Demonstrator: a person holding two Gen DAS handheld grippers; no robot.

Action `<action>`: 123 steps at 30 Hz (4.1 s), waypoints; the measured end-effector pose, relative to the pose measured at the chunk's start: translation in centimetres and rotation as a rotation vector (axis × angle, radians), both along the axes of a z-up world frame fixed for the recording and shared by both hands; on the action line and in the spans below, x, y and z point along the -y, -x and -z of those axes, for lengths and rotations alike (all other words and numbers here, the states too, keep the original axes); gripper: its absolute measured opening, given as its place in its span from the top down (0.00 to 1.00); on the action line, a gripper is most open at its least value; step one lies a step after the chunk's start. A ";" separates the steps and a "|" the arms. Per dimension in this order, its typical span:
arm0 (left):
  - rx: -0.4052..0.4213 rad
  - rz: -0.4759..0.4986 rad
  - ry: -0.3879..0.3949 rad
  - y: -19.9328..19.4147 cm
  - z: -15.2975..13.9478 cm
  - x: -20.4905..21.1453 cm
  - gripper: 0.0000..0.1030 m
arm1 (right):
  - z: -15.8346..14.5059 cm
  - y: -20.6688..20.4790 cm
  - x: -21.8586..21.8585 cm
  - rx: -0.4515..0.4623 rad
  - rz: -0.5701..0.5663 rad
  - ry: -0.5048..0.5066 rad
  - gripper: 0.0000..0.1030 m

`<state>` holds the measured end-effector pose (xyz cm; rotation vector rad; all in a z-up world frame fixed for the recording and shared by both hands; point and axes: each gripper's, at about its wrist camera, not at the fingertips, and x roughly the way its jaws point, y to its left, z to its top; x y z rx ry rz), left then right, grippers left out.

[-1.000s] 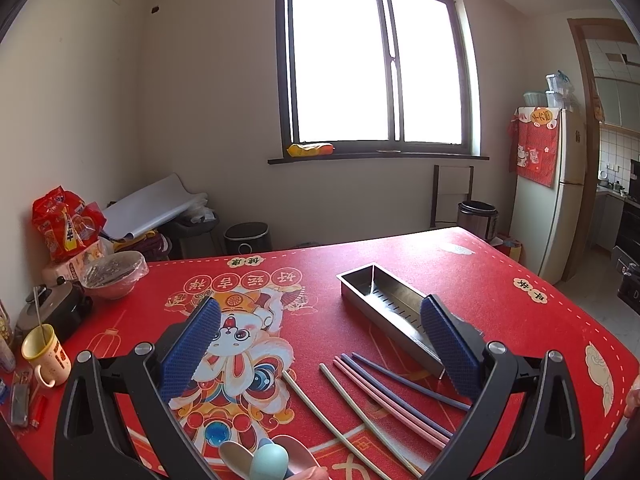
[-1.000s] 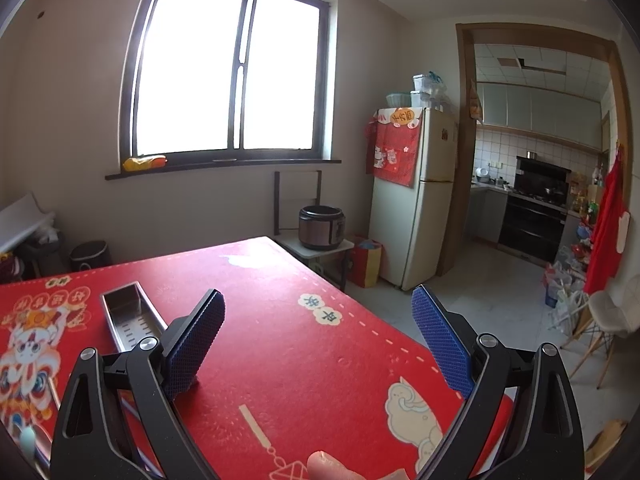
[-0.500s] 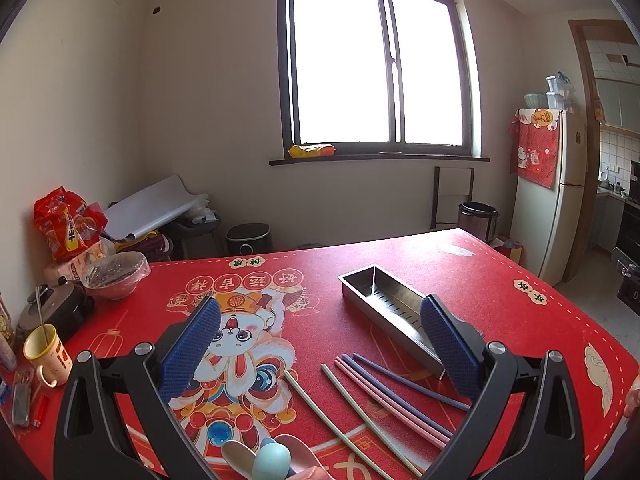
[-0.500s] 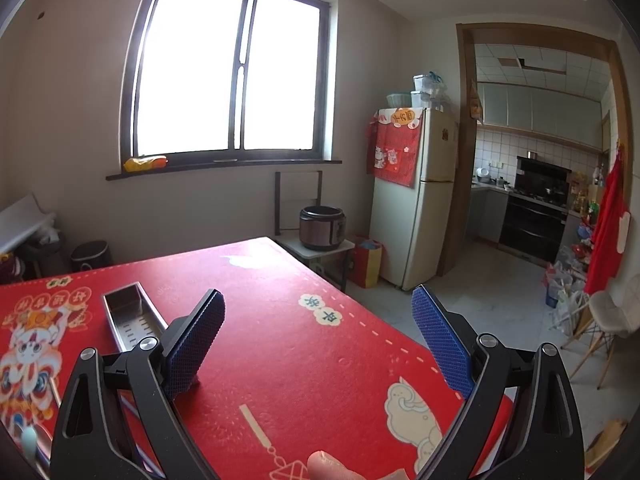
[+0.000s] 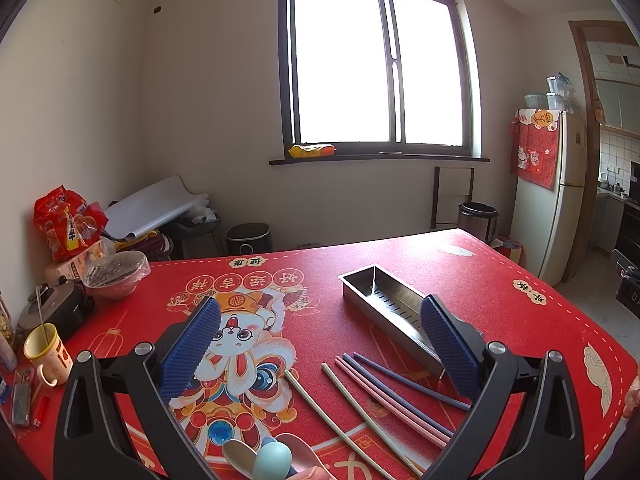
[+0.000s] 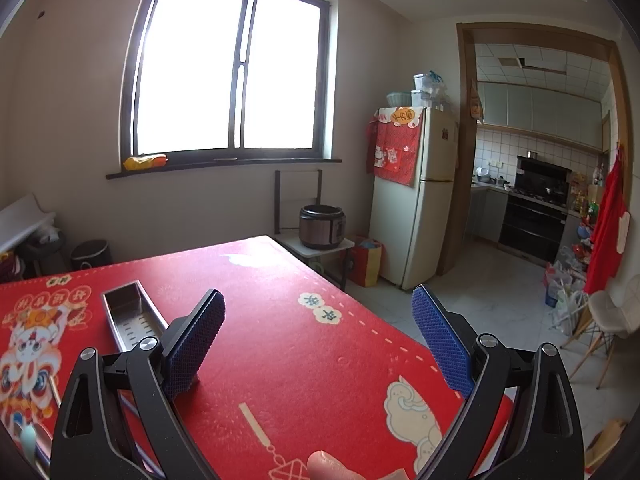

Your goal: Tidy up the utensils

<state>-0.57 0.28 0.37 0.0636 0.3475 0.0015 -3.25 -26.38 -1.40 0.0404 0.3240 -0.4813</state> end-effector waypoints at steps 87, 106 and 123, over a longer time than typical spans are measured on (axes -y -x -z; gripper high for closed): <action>-0.530 -0.032 -0.018 4.5 17.2 -7.2 0.69 | 15.9 -6.2 -9.1 -0.446 -0.721 -0.257 0.11; -0.586 -0.025 -0.191 3.0 17.8 -5.3 0.83 | 16.4 -6.5 -8.3 -0.469 -0.741 -0.330 0.11; -0.611 -0.050 0.166 3.4 17.5 -11.1 0.86 | 16.7 -6.8 -8.5 -0.486 -0.743 -0.345 0.11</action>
